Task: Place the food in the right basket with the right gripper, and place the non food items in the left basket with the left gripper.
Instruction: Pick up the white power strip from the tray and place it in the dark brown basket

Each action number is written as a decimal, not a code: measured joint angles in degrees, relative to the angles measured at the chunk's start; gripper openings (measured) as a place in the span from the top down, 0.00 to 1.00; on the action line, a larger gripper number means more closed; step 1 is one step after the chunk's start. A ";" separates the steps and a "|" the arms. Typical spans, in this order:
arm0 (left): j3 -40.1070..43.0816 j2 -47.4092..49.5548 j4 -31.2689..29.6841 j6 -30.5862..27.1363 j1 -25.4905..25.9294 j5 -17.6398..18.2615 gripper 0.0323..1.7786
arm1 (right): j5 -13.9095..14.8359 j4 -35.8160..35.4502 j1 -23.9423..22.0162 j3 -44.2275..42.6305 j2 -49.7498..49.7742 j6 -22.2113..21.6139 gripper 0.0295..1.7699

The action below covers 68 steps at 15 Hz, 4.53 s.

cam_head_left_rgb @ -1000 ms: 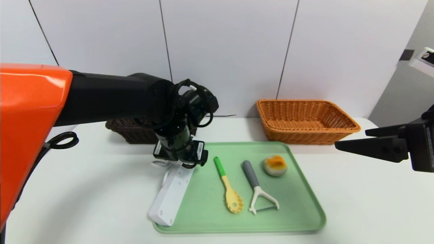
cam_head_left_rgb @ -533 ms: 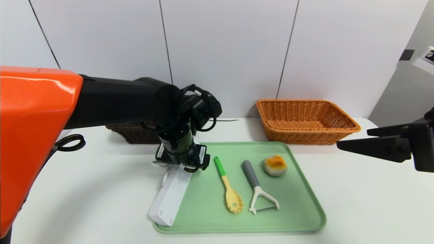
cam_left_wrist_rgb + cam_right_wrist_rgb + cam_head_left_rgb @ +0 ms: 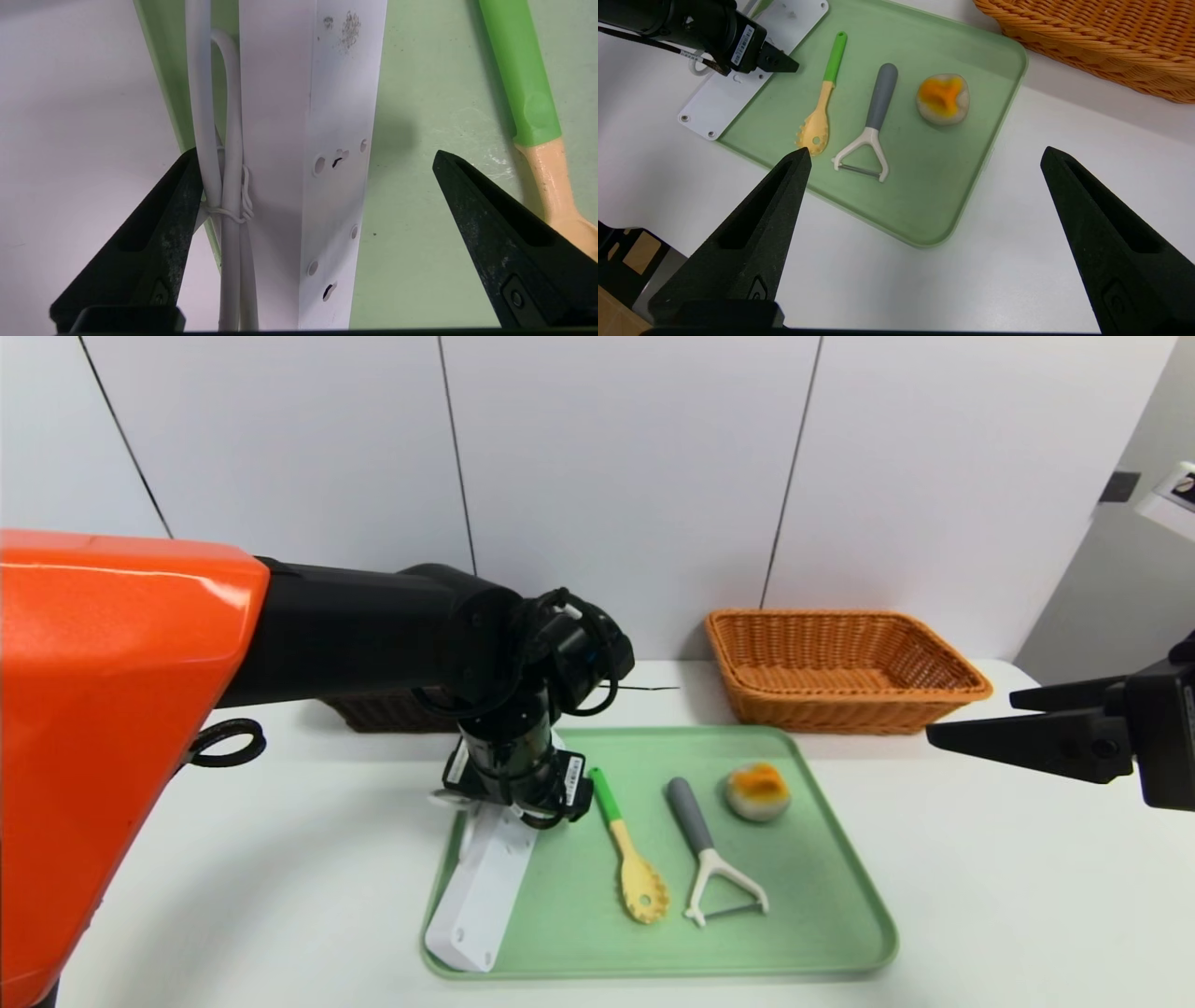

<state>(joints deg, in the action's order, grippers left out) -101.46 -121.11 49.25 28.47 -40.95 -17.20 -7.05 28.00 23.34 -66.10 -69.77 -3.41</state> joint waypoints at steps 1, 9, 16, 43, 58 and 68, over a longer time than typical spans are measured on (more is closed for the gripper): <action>0.13 -0.20 0.00 0.06 0.00 -0.02 0.05 | 0.00 0.02 0.00 0.00 0.00 -0.02 0.04; 0.04 -2.18 -0.24 0.26 -0.01 0.06 0.05 | 0.07 0.05 -0.04 0.09 0.00 -0.02 0.04; -0.24 -2.38 -0.24 0.39 0.10 -0.33 0.33 | 0.07 0.05 -0.06 0.09 -0.02 -0.05 0.04; -0.05 10.64 2.23 -2.76 -0.45 0.04 0.46 | 0.00 -0.04 -0.04 -0.18 0.06 0.00 0.04; -10.83 16.92 2.15 -13.92 8.66 -0.11 0.47 | 0.07 0.09 -0.09 -0.07 0.94 0.02 0.04; -10.80 17.73 -10.50 -61.71 18.41 -0.07 0.47 | 0.02 0.11 -0.06 0.06 1.33 0.00 0.04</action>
<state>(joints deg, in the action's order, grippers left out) -112.26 -103.39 38.75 -33.24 -22.54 -17.27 -7.02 28.11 23.28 -66.04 -68.44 -3.41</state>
